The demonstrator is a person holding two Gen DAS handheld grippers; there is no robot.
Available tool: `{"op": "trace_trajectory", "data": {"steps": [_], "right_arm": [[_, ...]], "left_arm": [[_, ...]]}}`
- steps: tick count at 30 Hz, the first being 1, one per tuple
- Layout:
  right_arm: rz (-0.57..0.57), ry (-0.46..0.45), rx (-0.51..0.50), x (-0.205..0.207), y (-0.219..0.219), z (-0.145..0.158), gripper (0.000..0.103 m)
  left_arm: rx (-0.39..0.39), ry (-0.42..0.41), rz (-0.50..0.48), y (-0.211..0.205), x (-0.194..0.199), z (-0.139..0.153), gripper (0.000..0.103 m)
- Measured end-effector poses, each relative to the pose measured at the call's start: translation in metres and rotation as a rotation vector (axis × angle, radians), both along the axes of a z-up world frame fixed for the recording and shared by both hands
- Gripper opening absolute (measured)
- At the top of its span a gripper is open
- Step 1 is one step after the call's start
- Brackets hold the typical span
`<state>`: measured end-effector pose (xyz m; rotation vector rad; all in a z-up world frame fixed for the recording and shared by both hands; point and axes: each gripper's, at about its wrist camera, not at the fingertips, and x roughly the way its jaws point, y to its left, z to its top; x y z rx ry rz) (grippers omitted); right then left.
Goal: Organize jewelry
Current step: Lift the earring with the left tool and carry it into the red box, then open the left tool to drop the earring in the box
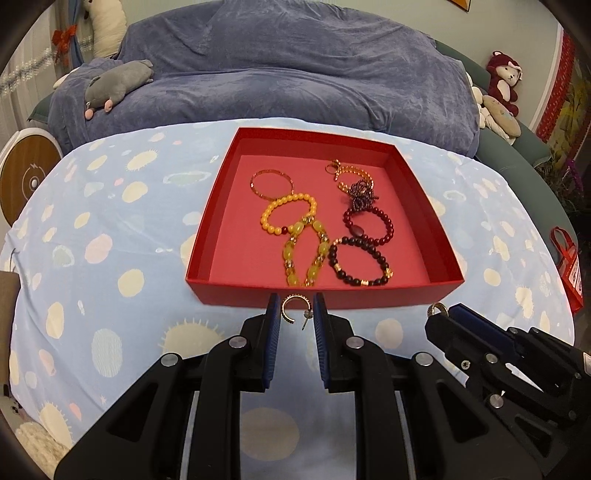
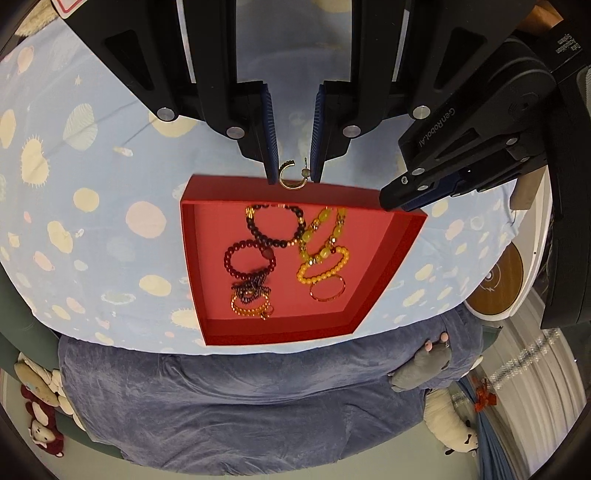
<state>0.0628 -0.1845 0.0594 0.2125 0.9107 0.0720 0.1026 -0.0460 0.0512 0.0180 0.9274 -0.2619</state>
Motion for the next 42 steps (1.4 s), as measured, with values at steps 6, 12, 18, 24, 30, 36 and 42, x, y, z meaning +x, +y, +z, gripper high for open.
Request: {"op": "trace_trajectory", "data": {"steps": [6,12,18,24,30,36,42], "right_arm": [[-0.008,-0.054,-0.006,0.043,-0.009,0.019,0.017],[-0.009,-0.071,-0.030,0.091,-0.018,0.023,0.017],[-0.018,-0.059,-0.034,0.127,-0.025,0.009,0.017],[-0.019,-0.025,-0.045,0.154,-0.026,-0.012,0.017],[-0.015,0.015,-0.037,0.168,-0.026,-0.032,0.017],[-0.011,0.039,-0.036,0.175,-0.025,-0.043,0.017],[-0.014,0.049,-0.031,0.174,-0.026,-0.048,0.018]], "left_arm": [[-0.009,-0.039,-0.022,-0.013,0.042,0.019,0.018],[-0.030,-0.052,-0.025,-0.021,0.092,0.025,0.018],[0.001,-0.053,-0.024,-0.030,0.134,0.016,0.018],[0.021,-0.015,-0.010,-0.032,0.160,-0.008,0.018],[0.043,0.022,0.000,-0.033,0.173,-0.028,0.018],[0.039,0.050,0.002,-0.032,0.179,-0.040,0.018],[0.046,0.053,0.010,-0.033,0.181,-0.041,0.018]]}}
